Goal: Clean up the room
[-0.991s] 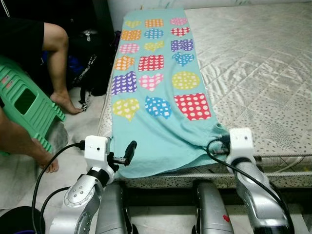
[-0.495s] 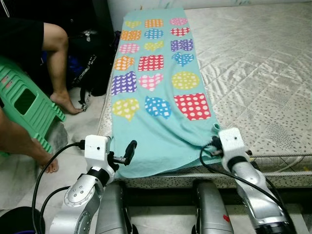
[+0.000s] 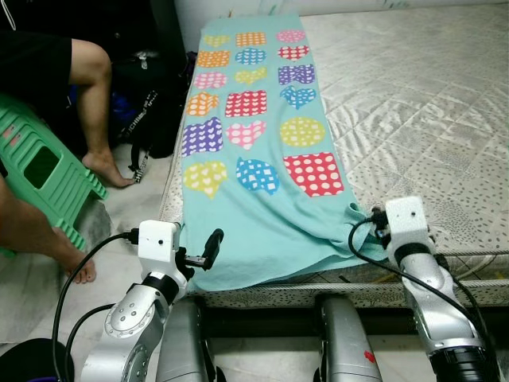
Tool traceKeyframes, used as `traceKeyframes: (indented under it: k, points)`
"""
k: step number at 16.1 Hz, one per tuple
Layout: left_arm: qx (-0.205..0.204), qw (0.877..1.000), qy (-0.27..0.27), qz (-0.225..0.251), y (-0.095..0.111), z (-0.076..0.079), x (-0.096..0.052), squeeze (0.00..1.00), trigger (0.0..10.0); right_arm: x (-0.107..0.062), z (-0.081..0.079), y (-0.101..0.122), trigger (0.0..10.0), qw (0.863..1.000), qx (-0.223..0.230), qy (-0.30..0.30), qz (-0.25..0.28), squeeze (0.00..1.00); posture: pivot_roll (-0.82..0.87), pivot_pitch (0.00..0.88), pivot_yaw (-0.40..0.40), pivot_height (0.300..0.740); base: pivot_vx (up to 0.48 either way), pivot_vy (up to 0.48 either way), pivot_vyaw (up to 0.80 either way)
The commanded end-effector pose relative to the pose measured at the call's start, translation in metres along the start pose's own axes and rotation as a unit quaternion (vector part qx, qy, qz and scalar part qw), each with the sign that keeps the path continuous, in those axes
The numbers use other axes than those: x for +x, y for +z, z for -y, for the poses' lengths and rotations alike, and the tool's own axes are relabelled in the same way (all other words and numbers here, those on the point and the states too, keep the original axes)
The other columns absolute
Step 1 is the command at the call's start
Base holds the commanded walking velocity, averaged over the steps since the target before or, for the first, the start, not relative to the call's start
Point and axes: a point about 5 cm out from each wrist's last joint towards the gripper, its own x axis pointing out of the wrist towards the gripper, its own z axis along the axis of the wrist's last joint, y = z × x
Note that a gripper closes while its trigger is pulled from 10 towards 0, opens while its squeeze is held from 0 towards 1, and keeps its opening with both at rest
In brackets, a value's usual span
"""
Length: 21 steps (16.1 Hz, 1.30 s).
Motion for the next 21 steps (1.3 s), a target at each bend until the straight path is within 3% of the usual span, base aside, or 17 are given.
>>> traceKeyframes:
  k: [1, 3, 8, 14, 15, 16, 19, 20, 21]
  points:
    - [0.007, 1.000, 0.002, 0.002, 0.002, -0.002, -0.001, 0.00, 10.0, -0.001, -0.005, -0.006, 10.0, 0.999, -0.026, 0.023, -0.007, 1.00, -0.06, 0.036, 0.088, 0.521, 0.000, 0.000, 0.00]
    - [0.007, 1.000, 0.003, 0.002, 0.002, -0.002, -0.001, 0.00, 10.0, -0.004, -0.010, -0.012, 10.0, 0.997, -0.054, 0.057, -0.010, 1.00, -0.06, 0.037, 0.087, 0.521, 0.000, 0.000, 0.00]
    - [0.006, 1.000, 0.002, 0.002, 0.002, -0.003, -0.001, 0.00, 10.0, -0.018, -0.011, -0.013, 10.0, 0.989, -0.070, 0.130, 0.012, 1.00, -0.07, 0.041, 0.088, 0.521, 0.000, 0.000, 0.00]
    - [0.006, 1.000, -0.001, 0.003, 0.002, -0.002, 0.001, 0.00, 10.0, -0.012, -0.027, 0.003, 10.0, 0.987, -0.079, 0.136, 0.036, 0.99, -0.07, 0.043, 0.092, 0.521, 0.000, 0.000, 0.00]
    - [0.006, 1.000, -0.001, 0.002, 0.002, -0.002, 0.001, 0.00, 10.0, -0.010, -0.031, 0.006, 10.0, 0.986, -0.086, 0.135, 0.043, 0.33, -0.07, 0.044, 0.092, 0.521, 0.000, 0.000, 0.00]
    - [0.006, 1.000, -0.001, 0.002, 0.002, -0.002, 0.001, 0.00, 10.0, -0.007, -0.035, 0.011, 10.0, 0.985, -0.096, 0.132, 0.051, 0.00, -0.07, 0.044, 0.091, 0.521, 0.000, 0.000, 0.00]
    - [0.007, 1.000, 0.001, 0.004, 0.003, -0.003, 0.000, 0.00, 10.0, 0.001, -0.033, 0.021, 10.0, 0.989, -0.052, 0.119, 0.064, 0.00, -0.06, 0.043, 0.089, 0.521, 0.000, 0.000, 0.00]
    - [0.007, 1.000, 0.003, 0.003, 0.002, -0.004, -0.001, 0.00, 10.0, 0.001, -0.031, 0.026, 10.0, 0.990, -0.003, 0.123, 0.072, 0.00, -0.06, 0.044, 0.087, 0.521, 0.000, 0.000, 0.00]
    - [0.006, 1.000, 0.004, 0.003, 0.002, -0.004, -0.001, 0.00, 10.0, 0.002, -0.028, 0.027, 10.0, 0.990, 0.007, 0.120, 0.073, 0.00, -0.06, 0.044, 0.087, 0.521, 0.000, 0.000, 0.00]
